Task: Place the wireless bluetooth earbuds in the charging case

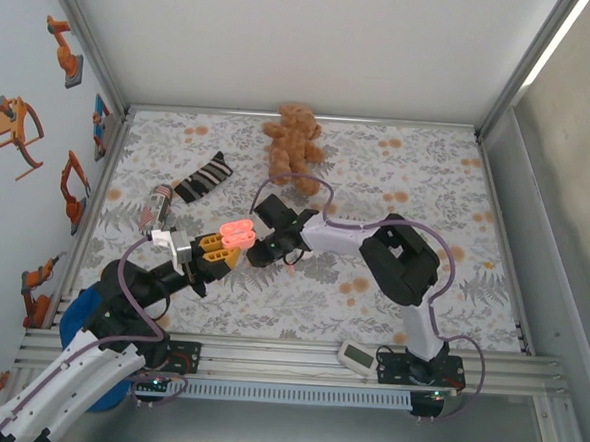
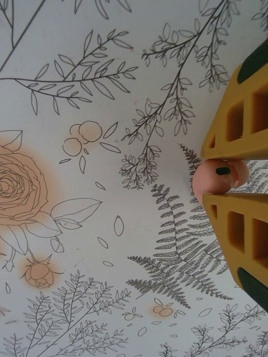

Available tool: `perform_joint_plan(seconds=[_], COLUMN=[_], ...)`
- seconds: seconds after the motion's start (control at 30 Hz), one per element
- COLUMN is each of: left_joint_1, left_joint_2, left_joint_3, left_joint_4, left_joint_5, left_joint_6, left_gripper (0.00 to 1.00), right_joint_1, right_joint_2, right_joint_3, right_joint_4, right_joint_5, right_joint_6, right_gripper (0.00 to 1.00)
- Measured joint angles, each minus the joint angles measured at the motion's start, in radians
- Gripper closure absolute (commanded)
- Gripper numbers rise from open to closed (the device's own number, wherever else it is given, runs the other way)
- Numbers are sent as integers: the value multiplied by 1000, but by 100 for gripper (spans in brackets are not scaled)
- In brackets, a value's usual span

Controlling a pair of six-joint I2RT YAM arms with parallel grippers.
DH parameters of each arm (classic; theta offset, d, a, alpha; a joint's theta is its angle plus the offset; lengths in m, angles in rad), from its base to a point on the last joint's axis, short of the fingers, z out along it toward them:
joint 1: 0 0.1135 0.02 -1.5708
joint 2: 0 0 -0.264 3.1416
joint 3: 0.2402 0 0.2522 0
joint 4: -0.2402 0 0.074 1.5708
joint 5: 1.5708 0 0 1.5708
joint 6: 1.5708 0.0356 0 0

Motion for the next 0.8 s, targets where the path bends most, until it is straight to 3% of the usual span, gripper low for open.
perform_joint_plan(seconds=[0.8], left_joint_1=[0], left_joint_2=[-2], left_joint_3=[0], left_joint_4=[-17], left_joint_5=[-11], left_joint_6=[0], left_gripper=[100], right_joint_1=[-1], right_joint_2=[-516], right_joint_3=[-169], right_joint_4=[-51], right_joint_5=[262], right_joint_6=[-95], right_gripper=[82])
